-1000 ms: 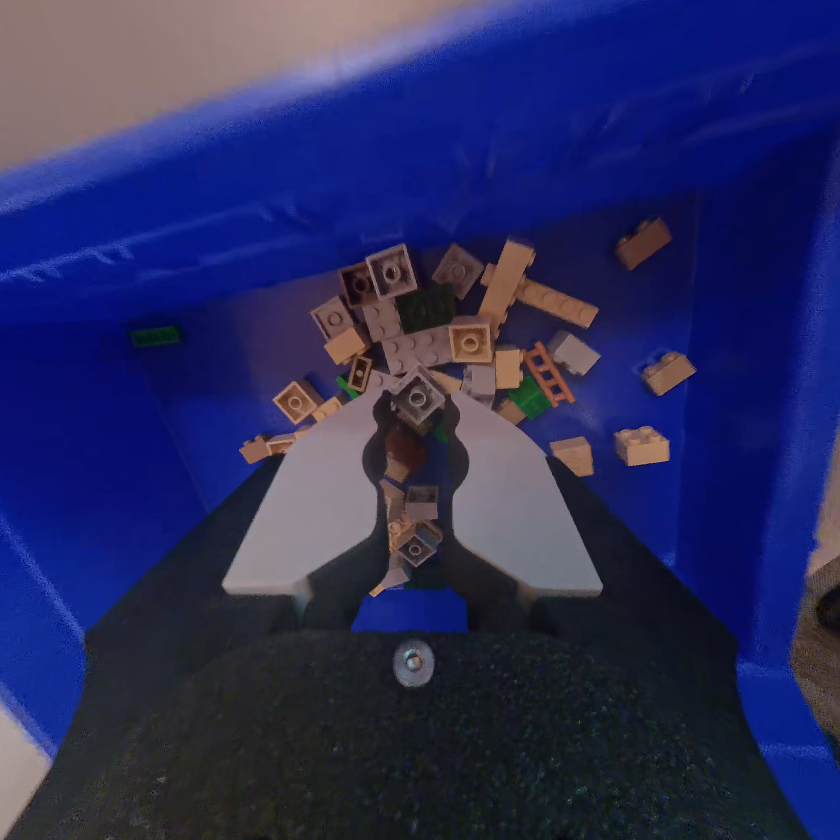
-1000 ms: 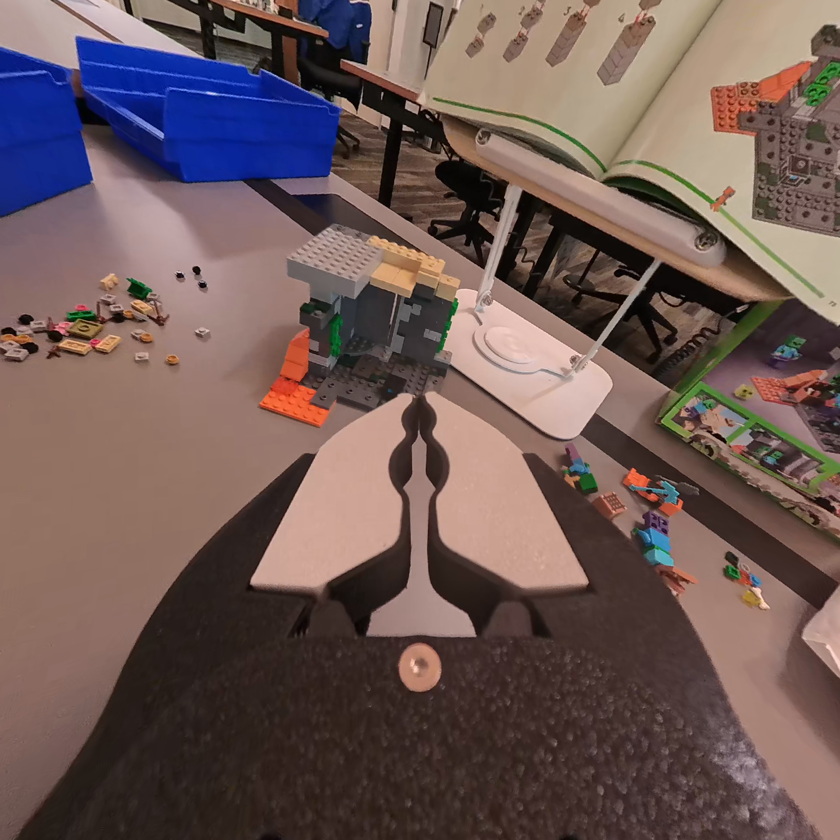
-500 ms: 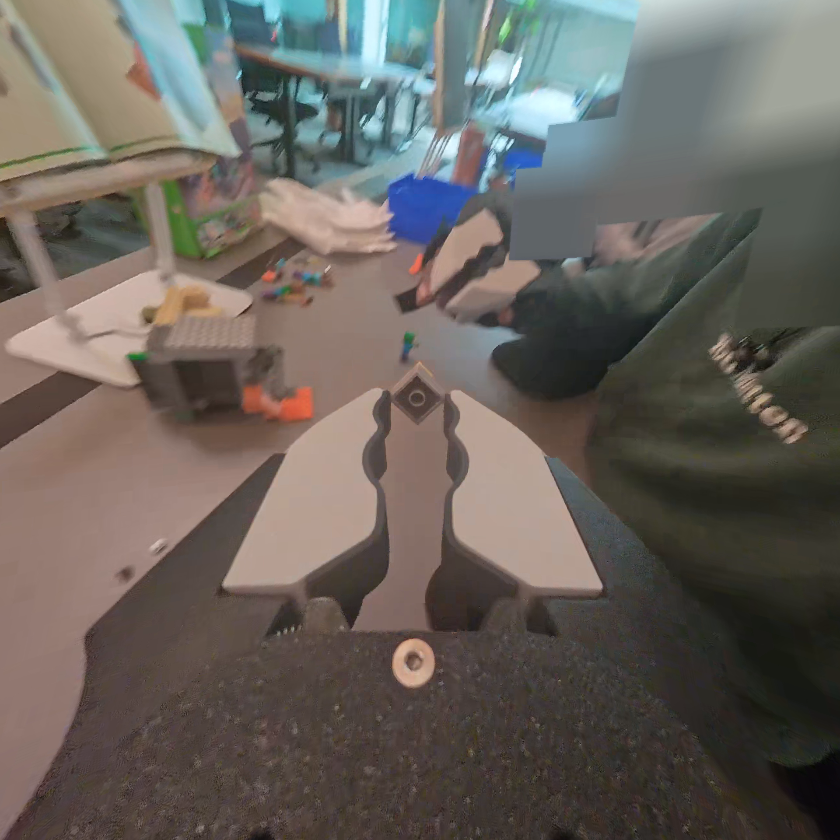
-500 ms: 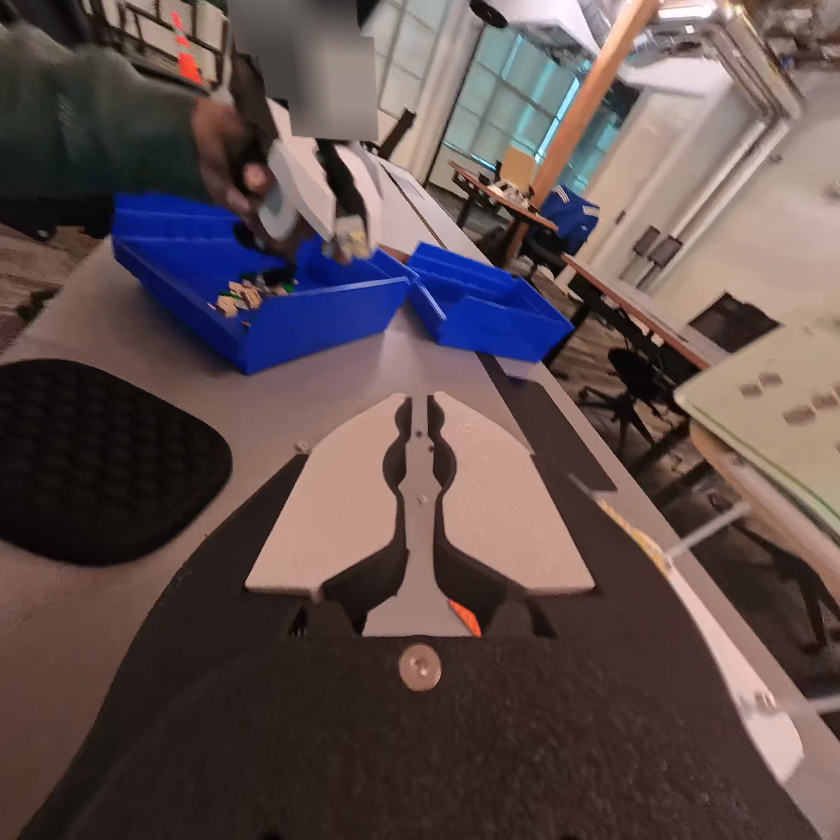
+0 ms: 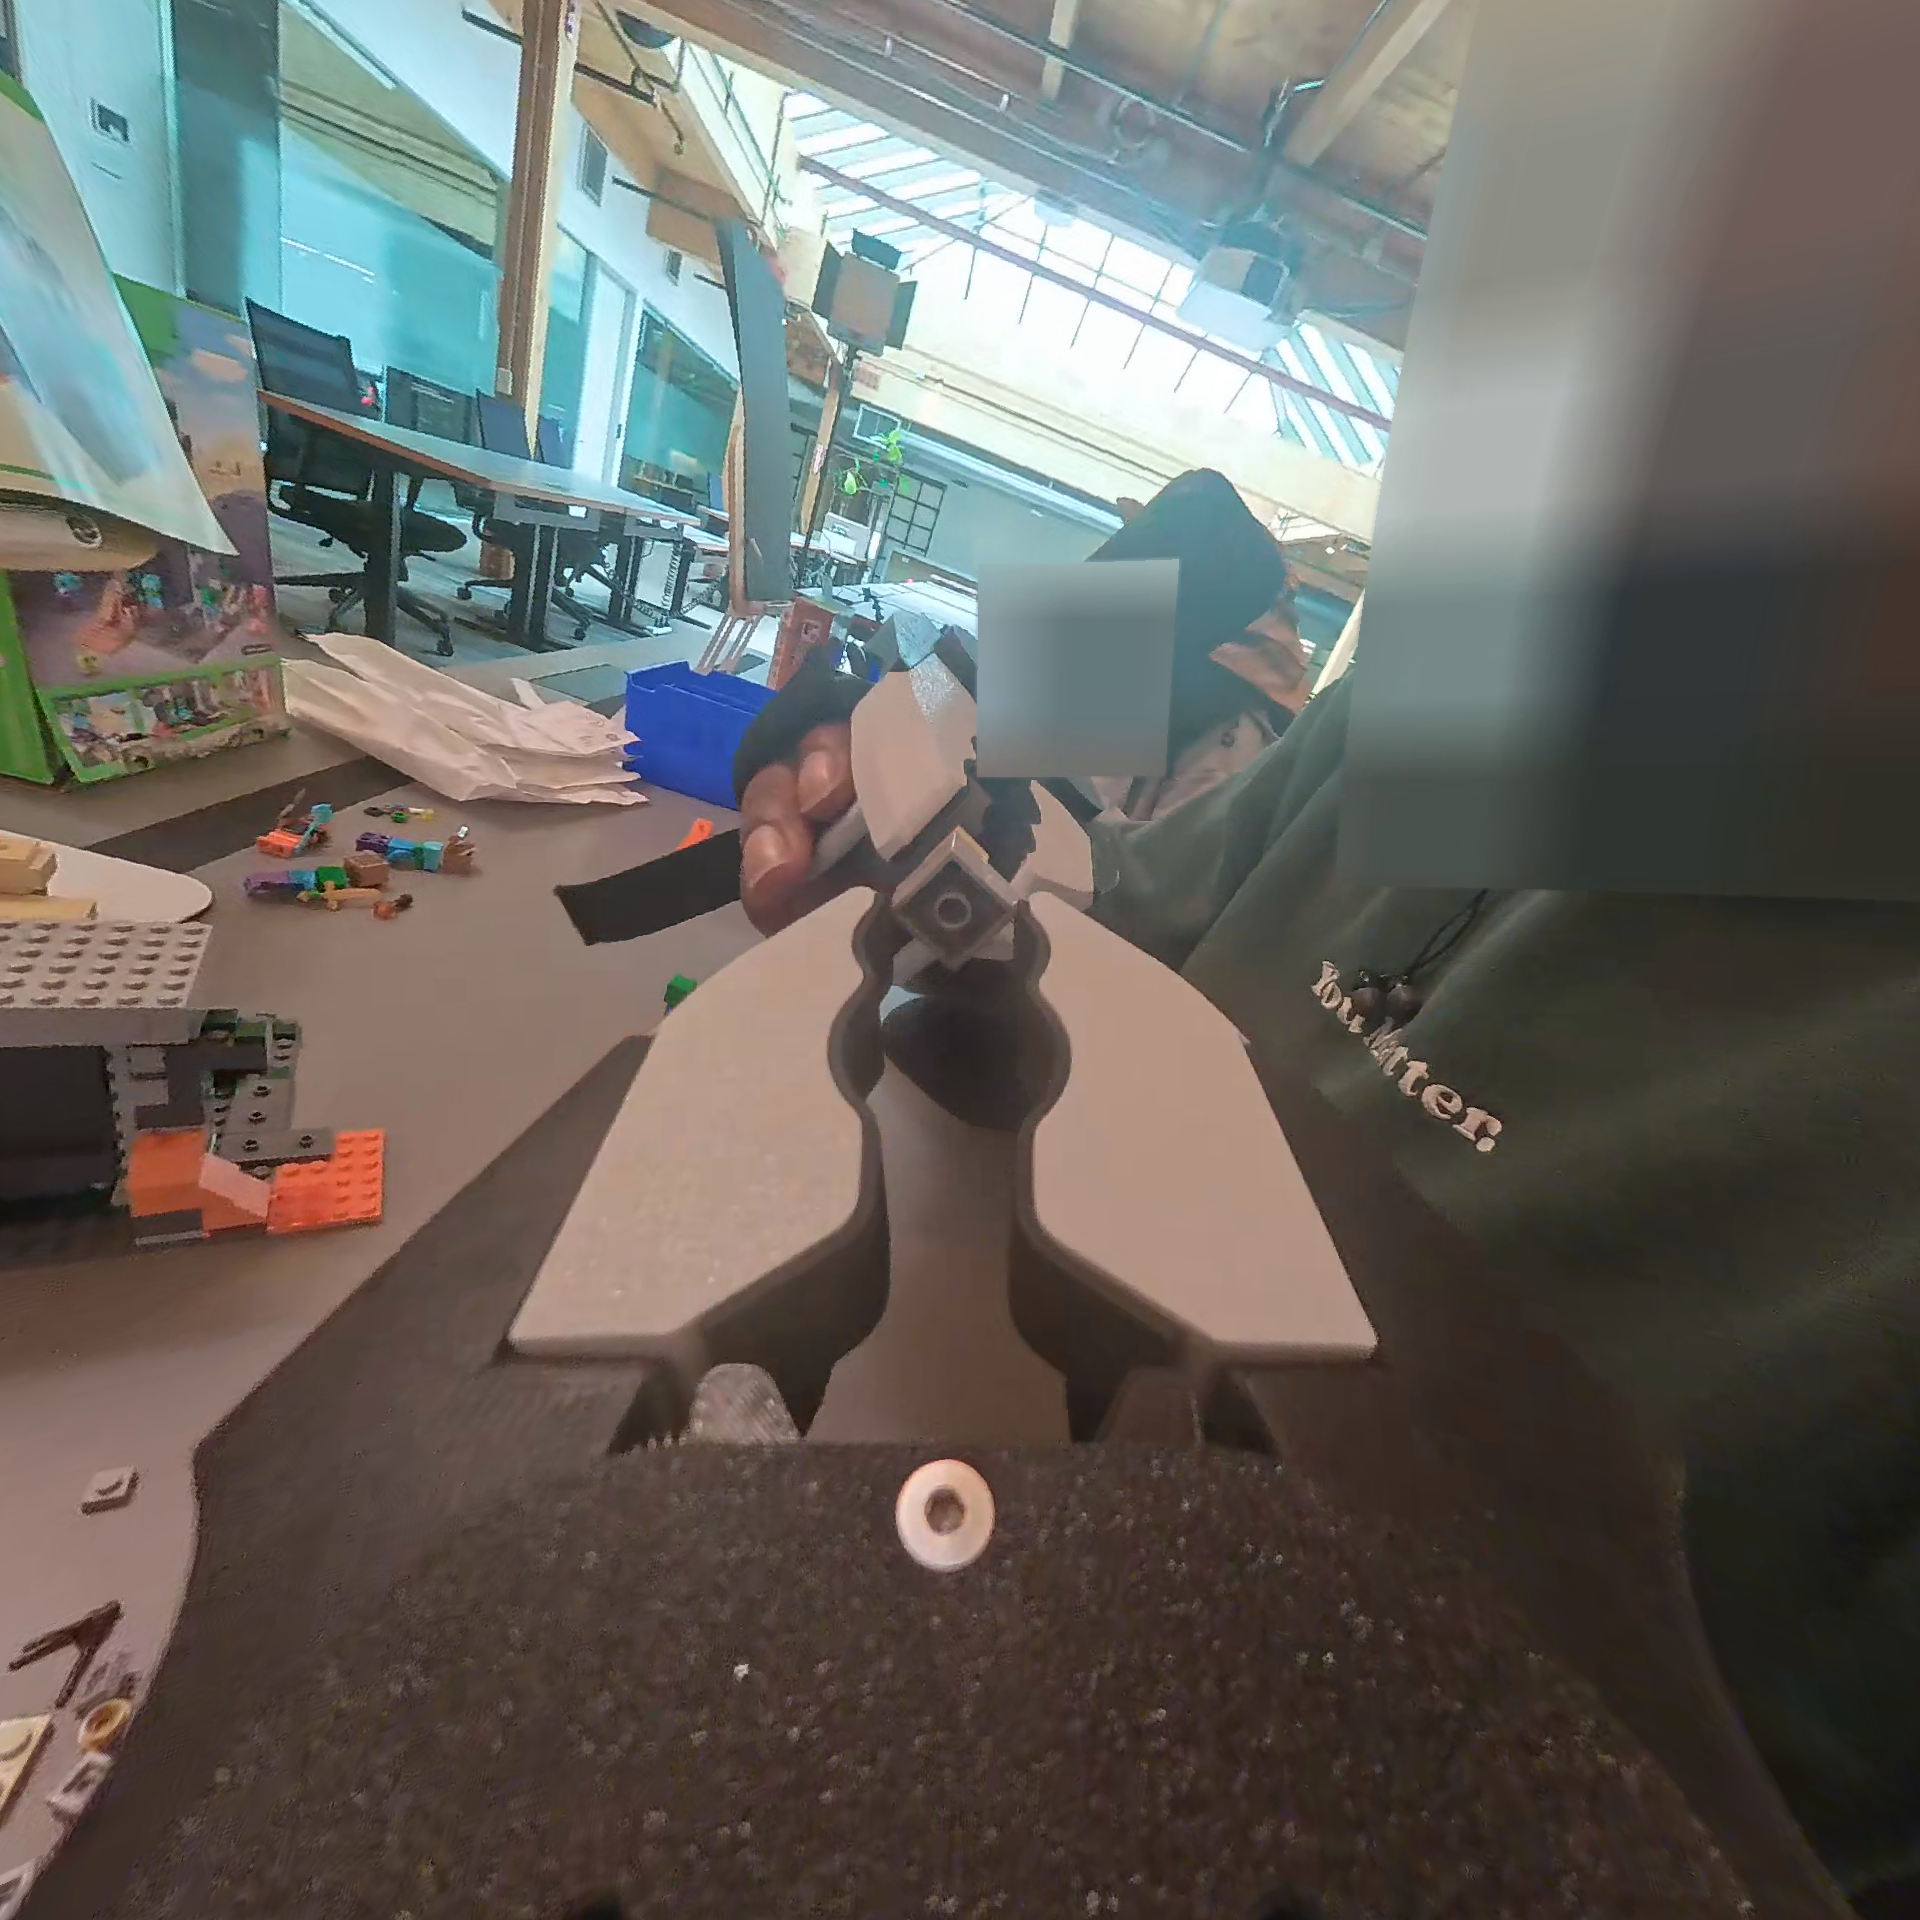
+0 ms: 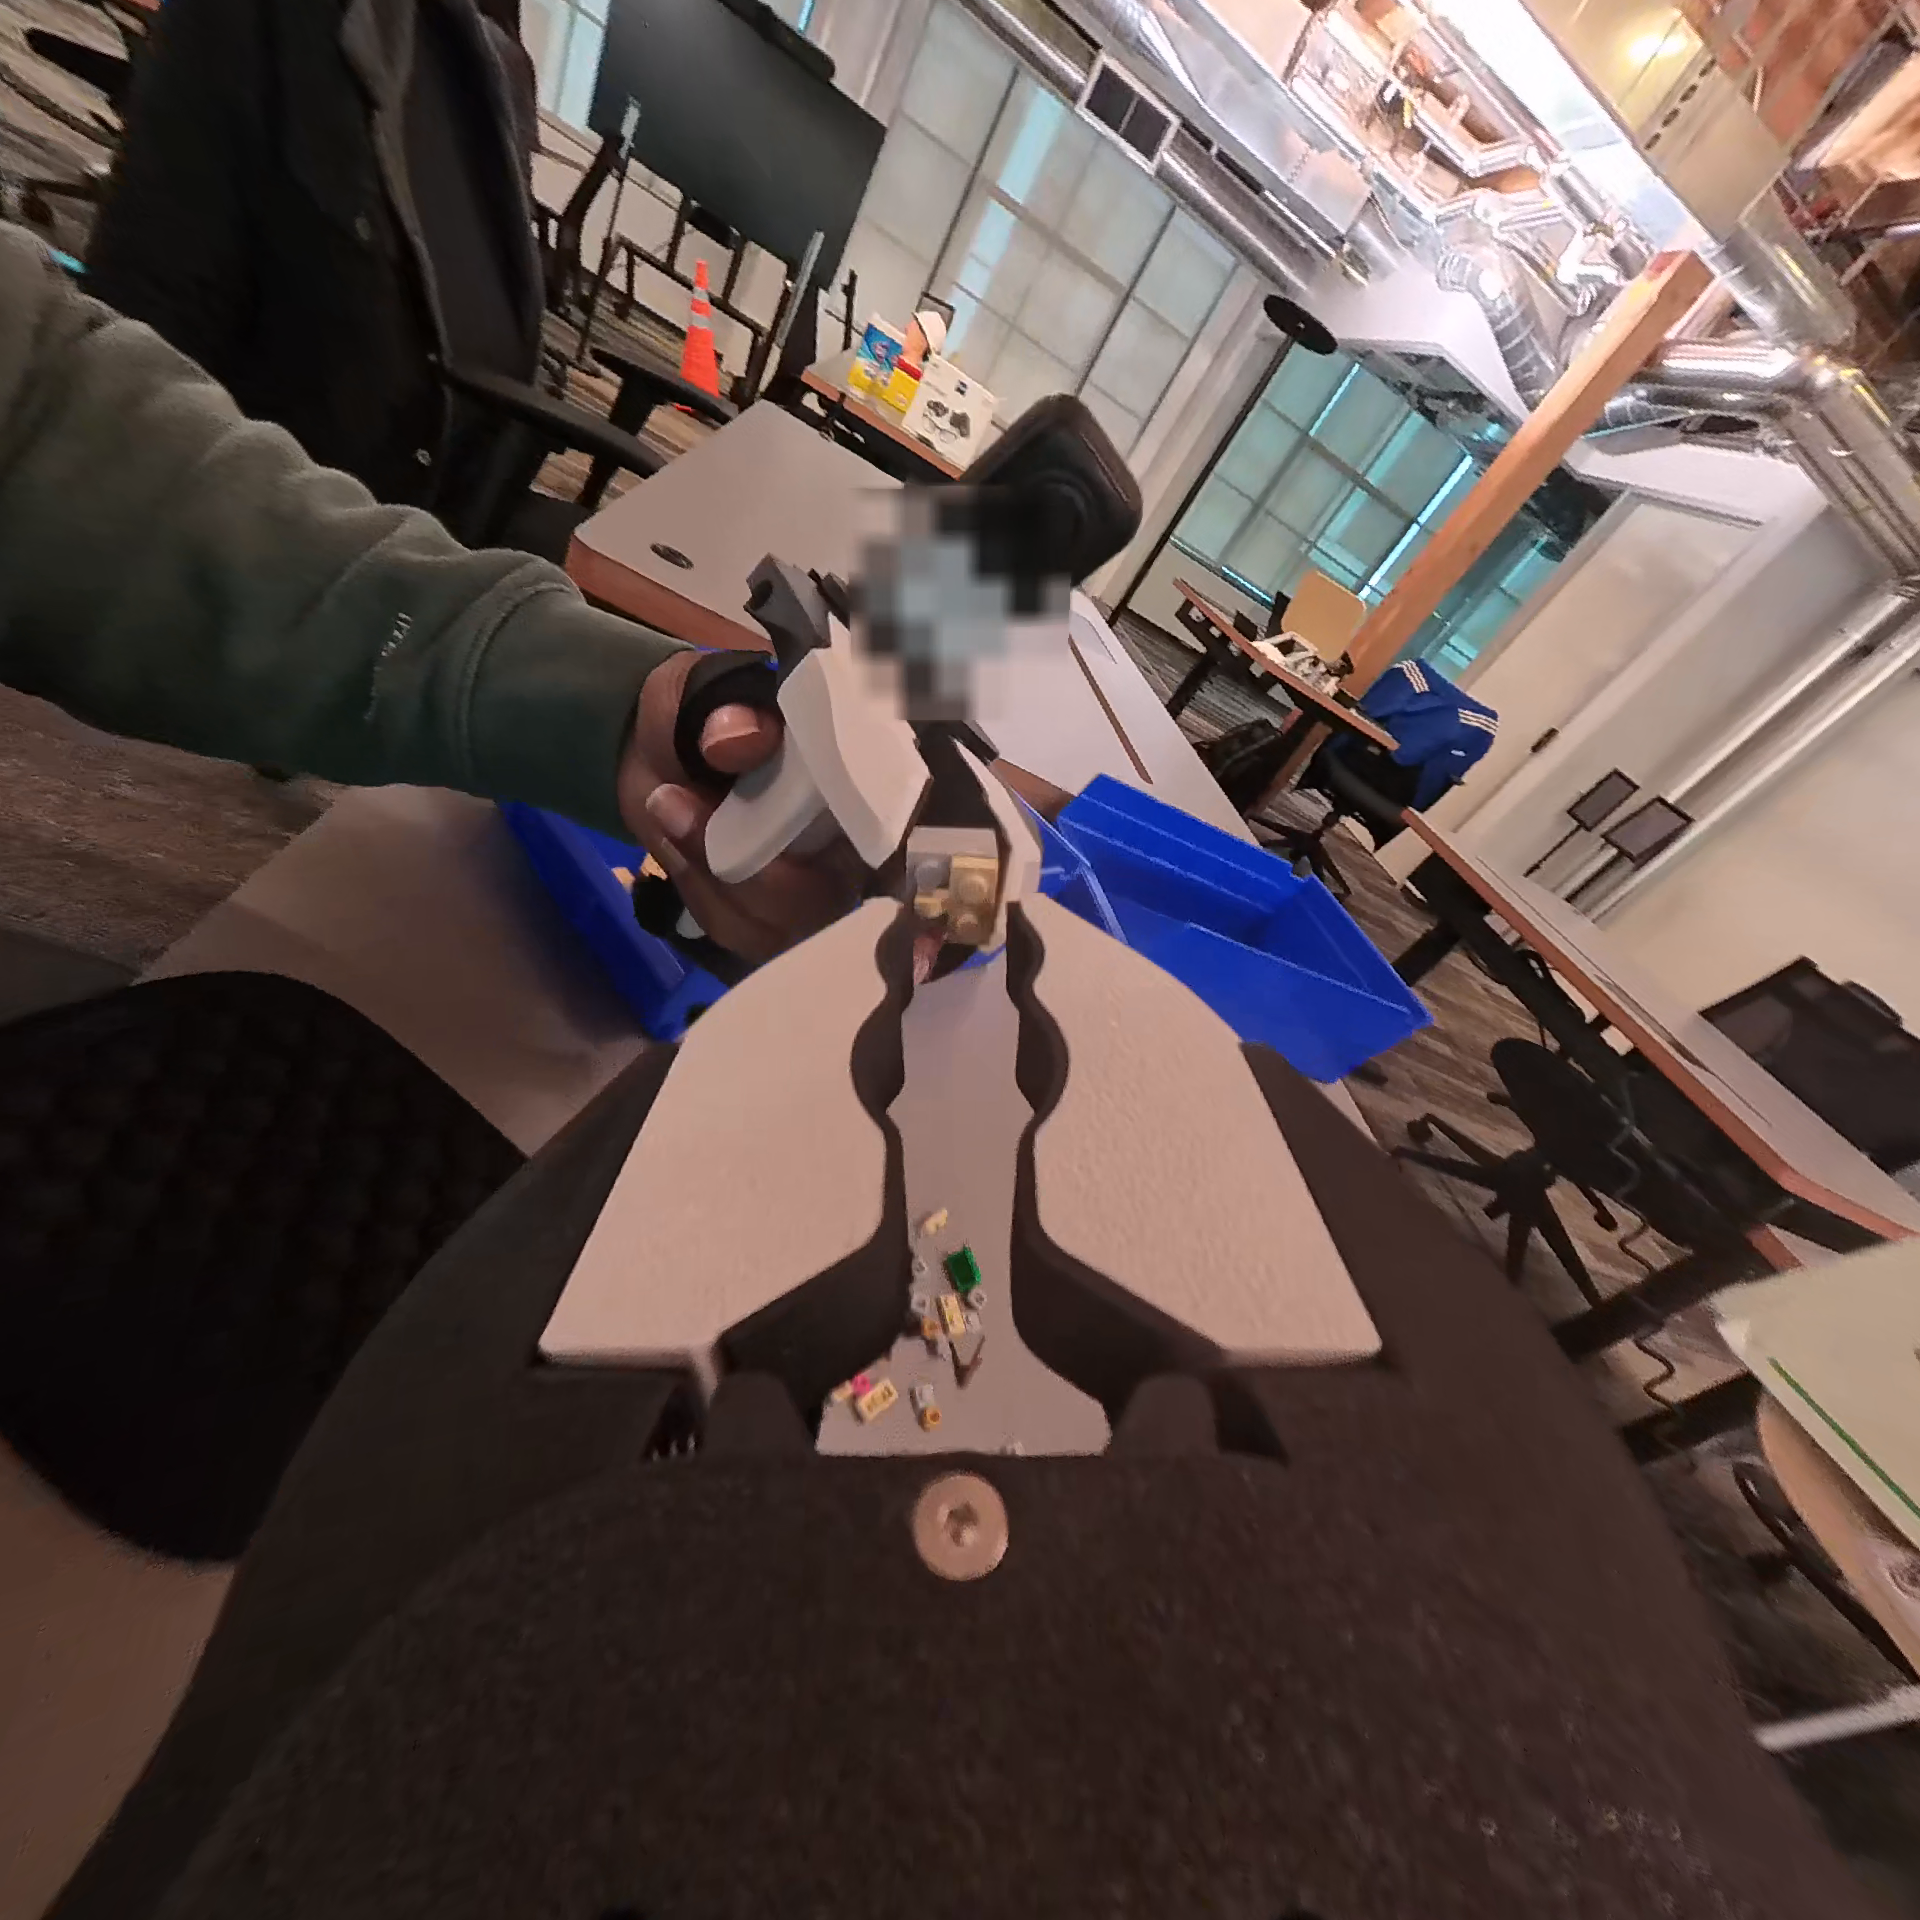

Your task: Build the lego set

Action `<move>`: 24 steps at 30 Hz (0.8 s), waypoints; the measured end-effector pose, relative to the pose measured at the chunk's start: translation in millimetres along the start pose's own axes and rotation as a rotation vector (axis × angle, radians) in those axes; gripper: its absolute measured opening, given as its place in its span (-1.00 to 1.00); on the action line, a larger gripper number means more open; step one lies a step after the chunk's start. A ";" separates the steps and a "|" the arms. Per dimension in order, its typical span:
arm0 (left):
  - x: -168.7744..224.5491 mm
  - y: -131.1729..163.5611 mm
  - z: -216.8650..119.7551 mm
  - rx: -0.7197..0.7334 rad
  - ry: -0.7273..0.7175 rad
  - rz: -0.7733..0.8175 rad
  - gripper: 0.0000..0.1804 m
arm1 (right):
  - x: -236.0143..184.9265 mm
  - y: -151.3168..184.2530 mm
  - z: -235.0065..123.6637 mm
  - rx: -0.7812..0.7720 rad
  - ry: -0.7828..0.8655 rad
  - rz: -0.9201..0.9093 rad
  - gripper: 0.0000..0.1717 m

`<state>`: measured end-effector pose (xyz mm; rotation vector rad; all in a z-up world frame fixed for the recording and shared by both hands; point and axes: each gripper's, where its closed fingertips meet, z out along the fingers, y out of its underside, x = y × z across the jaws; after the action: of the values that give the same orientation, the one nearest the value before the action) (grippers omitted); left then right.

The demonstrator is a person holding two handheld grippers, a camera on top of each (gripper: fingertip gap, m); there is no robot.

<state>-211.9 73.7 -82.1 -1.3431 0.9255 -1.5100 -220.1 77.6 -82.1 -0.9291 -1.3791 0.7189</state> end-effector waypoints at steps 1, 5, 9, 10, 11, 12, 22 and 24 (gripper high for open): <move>0.4 -0.2 -2.6 0.003 -0.006 0.001 -0.76 | -1.3 -1.7 3.4 0.008 -0.011 0.000 -0.80; 2.9 -0.6 -18.1 0.004 -0.046 0.009 -0.76 | -6.8 -4.3 17.4 0.038 -0.069 -0.001 -0.84; 10.3 -3.3 -35.1 0.018 -0.085 0.025 -0.76 | -12.9 -11.8 33.1 0.114 -0.138 0.064 -0.84; 12.7 -3.4 -39.2 0.021 -0.093 0.031 -0.76 | -14.8 -14.0 36.8 0.134 -0.151 0.074 -0.84; 15.3 -2.9 -42.8 0.020 -0.101 0.038 -0.76 | -17.3 -16.1 40.2 0.156 -0.165 0.081 -0.84; 17.1 -2.1 -46.3 0.017 -0.115 0.048 -0.76 | -20.1 -17.6 43.2 0.177 -0.180 0.088 -0.84; 24.2 3.8 -73.3 0.000 -0.211 0.082 -0.81 | -34.5 -20.3 65.6 0.277 -0.307 0.278 -0.85; 25.5 4.2 -77.1 -0.006 -0.228 0.092 -0.83 | -33.3 -20.3 67.6 0.288 -0.332 0.338 -0.85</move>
<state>-288.3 46.2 -87.9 -1.4234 0.8349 -1.2563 -292.0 47.3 -83.5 -0.8446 -1.3680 1.3410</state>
